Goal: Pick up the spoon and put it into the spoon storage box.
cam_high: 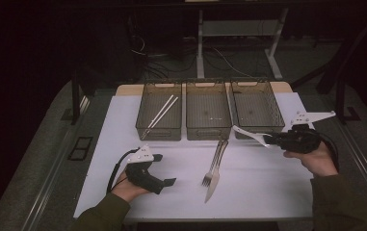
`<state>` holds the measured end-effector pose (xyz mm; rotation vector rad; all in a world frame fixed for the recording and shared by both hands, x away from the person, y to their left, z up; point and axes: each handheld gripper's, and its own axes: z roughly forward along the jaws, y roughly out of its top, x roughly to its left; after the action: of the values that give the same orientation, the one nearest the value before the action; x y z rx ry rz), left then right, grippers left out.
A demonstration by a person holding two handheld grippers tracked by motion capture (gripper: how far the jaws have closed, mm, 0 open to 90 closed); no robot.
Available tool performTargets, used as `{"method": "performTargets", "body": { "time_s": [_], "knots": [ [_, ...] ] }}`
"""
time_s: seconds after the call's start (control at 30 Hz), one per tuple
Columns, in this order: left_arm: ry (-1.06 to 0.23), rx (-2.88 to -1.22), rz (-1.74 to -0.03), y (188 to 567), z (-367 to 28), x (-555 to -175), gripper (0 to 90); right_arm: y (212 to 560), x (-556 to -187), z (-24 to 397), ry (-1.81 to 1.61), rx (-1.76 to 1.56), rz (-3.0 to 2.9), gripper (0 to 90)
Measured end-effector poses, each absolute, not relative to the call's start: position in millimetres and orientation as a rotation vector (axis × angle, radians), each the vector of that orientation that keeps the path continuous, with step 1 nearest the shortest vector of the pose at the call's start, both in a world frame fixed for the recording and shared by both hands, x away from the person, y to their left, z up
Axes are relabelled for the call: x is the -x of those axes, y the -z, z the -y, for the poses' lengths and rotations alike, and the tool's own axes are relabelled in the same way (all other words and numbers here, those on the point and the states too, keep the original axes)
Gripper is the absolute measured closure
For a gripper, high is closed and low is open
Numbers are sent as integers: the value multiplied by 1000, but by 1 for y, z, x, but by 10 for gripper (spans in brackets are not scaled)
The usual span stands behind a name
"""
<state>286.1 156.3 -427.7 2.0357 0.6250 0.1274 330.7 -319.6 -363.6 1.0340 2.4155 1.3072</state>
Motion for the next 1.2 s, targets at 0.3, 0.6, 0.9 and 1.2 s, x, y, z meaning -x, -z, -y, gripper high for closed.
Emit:
{"method": "performTargets", "body": {
  "time_s": [0.3, 0.6, 0.9, 1.2],
  "knots": [
    [-126, -2038, -625, 428, -157, -287, 0, 355, -345, 303, -1305, -1003, -2413, 808],
    [-126, -2032, -633, 428, -157, -286, 0, 346, -357, 285, -1281, -985, -2397, 809],
    [-124, -2024, -640, 429, -157, -286, 0, 338, -376, 268, -1280, -970, -2383, 808],
    [-120, -2024, -637, 429, -157, -287, 0, 336, -403, 250, -1279, -998, -2378, 808]
  ]
}}
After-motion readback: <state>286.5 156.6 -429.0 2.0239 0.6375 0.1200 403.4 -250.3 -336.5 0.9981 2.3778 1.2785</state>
